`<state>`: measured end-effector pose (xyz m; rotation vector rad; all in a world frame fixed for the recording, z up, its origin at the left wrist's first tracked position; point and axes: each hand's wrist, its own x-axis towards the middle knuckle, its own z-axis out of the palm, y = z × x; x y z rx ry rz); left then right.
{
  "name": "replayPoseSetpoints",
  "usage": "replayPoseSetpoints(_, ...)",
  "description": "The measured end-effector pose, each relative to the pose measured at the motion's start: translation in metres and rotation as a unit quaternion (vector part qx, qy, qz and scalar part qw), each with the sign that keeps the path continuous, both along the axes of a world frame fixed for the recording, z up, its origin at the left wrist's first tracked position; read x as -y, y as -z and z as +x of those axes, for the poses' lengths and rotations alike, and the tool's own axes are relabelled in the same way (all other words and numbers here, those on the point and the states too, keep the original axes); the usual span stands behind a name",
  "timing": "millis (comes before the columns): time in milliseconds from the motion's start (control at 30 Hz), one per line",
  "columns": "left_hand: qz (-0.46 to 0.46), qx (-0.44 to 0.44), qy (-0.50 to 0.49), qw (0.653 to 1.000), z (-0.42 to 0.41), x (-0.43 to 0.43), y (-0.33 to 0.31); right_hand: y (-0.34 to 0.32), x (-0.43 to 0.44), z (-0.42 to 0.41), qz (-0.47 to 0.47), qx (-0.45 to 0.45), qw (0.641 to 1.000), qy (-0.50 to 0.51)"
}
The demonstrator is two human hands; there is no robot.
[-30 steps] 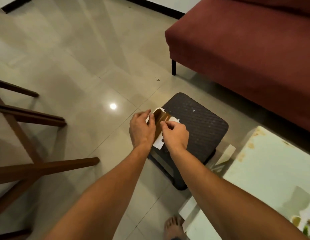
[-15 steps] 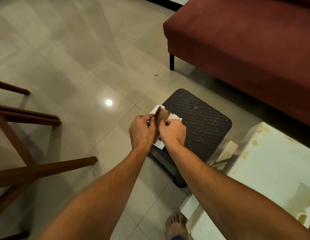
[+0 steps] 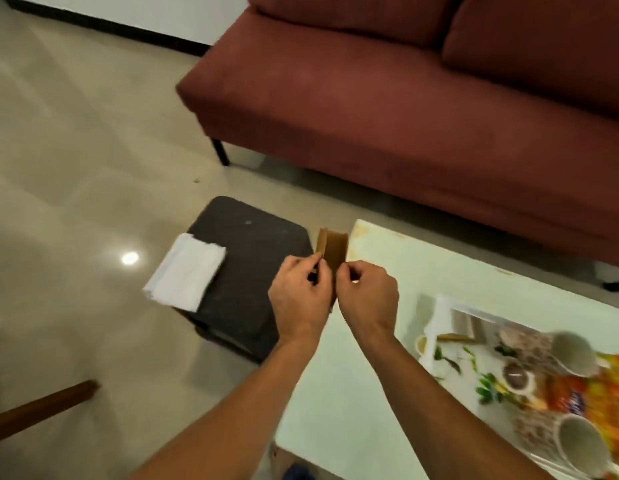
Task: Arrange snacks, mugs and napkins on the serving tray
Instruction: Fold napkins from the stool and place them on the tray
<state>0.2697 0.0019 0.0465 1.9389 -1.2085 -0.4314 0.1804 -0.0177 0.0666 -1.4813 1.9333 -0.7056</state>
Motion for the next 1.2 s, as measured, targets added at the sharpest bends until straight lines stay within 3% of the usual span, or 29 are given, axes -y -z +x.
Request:
replayPoseSetpoints(200,0.029,-0.097,0.065,0.993,-0.175,-0.031,0.024,0.017,-0.037,-0.174,0.017,-0.076,0.996,0.046)
replayPoseSetpoints(400,0.069,-0.113,0.110,0.985,-0.251,-0.069,0.065,0.058,-0.078,-0.259,0.054,-0.093,0.993,0.048)
replayPoseSetpoints(900,0.125,-0.097,0.139,0.978,-0.278,-0.079,0.113,0.110,-0.099,-0.290,0.075,-0.112,0.989,0.057)
replayPoseSetpoints(1133,0.099,-0.097,0.163,0.977,-0.268,-0.078,0.111,0.103,-0.103,-0.286,0.071,-0.133,0.986,0.072)
replayPoseSetpoints(1200,0.069,-0.107,0.141,0.982,-0.256,-0.073,0.100,0.089,-0.104,-0.280,0.029,-0.155,0.983,0.090)
